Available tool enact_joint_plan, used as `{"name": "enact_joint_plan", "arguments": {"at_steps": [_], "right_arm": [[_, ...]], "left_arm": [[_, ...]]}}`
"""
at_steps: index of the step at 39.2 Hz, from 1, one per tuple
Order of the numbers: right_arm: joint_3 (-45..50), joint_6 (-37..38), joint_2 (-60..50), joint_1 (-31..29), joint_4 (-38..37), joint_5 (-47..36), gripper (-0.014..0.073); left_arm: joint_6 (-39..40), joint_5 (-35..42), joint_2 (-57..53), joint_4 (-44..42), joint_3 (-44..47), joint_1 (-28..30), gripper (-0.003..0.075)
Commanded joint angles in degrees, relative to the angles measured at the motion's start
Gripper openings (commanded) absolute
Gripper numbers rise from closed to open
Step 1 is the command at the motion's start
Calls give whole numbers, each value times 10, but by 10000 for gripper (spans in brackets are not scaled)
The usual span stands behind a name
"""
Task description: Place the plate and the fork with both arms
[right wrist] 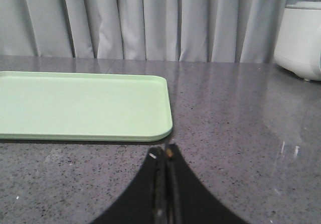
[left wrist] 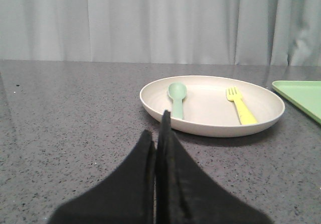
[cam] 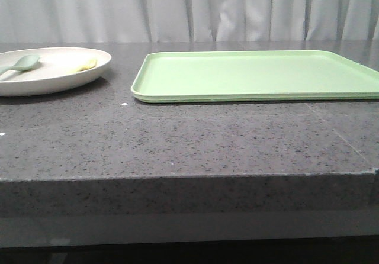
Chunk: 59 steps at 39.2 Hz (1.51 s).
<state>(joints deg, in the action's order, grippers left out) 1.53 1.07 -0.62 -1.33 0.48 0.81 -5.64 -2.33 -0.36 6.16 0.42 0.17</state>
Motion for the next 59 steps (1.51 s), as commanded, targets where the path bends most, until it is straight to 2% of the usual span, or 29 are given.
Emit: {"name": "enact_joint_plan", "arguments": {"at_steps": [1,23,28,34,44,55,59], "right_arm": [[-2,-2,-10,0,-5,-48,-68],[-2,-2,-10,0,-5,-57,-68],[-2,-2,-10,0,-2,-83,-68],[-45,-2,-10,0,4,-59,-68],[-212,-2,31,0,3,89,-68],[-354,-2,165,0,3,209,-68],[-377,-2,211,0,3,240,-68]], "left_arm": [[5,48,-11,0,1,1,-18],[5,47,-11,0,1,1,-18],[5,81,-11,0,1,1,-18],[5,81,-10,52,-44,1,-18],[5,-14,31,50,-212,1,-18],[5,-208,174,42,-388,1,-18],[5,-209,211,42,-408,1,-18]]}}
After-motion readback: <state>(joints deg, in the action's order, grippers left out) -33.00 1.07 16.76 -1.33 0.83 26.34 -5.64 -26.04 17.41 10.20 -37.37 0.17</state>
